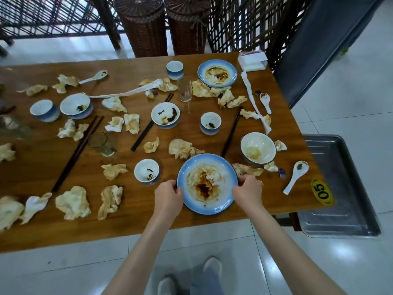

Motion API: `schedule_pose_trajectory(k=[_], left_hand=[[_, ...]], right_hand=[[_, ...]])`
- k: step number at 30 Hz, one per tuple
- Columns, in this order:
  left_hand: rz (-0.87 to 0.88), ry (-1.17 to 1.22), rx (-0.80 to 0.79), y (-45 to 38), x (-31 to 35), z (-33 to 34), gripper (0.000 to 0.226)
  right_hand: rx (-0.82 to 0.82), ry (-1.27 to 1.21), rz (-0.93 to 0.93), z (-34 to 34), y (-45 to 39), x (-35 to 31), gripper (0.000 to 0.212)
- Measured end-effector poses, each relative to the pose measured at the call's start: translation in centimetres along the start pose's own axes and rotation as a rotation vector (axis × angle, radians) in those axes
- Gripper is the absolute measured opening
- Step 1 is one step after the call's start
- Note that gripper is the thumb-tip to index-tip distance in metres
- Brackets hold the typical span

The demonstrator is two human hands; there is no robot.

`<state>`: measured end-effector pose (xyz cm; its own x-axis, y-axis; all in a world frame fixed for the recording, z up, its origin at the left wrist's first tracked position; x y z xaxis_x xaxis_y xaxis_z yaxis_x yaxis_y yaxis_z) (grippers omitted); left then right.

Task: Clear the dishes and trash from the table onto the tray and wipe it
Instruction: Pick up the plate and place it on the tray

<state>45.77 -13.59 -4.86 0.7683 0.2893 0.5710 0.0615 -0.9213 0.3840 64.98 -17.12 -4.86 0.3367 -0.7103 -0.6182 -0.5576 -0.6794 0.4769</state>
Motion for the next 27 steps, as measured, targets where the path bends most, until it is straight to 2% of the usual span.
schedule_pose_trajectory(k=[5, 11, 15, 22, 27], left_hand=[[0.002, 0.025, 0.011, 0.1, 0.1, 0.4, 0.013], [-0.032, 0.072, -0.062, -0.7, -0.1, 0.8, 0.011], [-0.061, 0.122, -0.088, -0.9, -0.4, 1.0, 0.019], [-0.053, 0.157, -0.030, -0.9, 0.3, 0.5, 0.037], [0.026, 0.174, 0.010, -2.2, 3.4, -1.8, 0.040]], right_hand=[[0.015, -0.009, 0.011, 0.3, -0.3, 0.5, 0.018], [-0.013, -0.026, 0.044, 0.2, -0.8, 0.9, 0.020], [-0.040, -0.067, 0.027, 0.2, -0.7, 0.9, 0.029], [-0.025, -0.095, -0.015, -0.7, -0.9, 0.5, 0.041], [-0.022, -0.116, -0.098, -3.2, -2.4, -2.8, 0.032]])
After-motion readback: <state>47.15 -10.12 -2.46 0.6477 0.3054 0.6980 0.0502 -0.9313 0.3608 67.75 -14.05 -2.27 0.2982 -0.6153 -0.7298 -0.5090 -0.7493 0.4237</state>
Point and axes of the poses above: each hand's wrist, its own y-axis away from the middle knuckle, its own z-axis out of the palm, x = y × z, the point moved 1 cm from there along -y, towards the middle knuckle
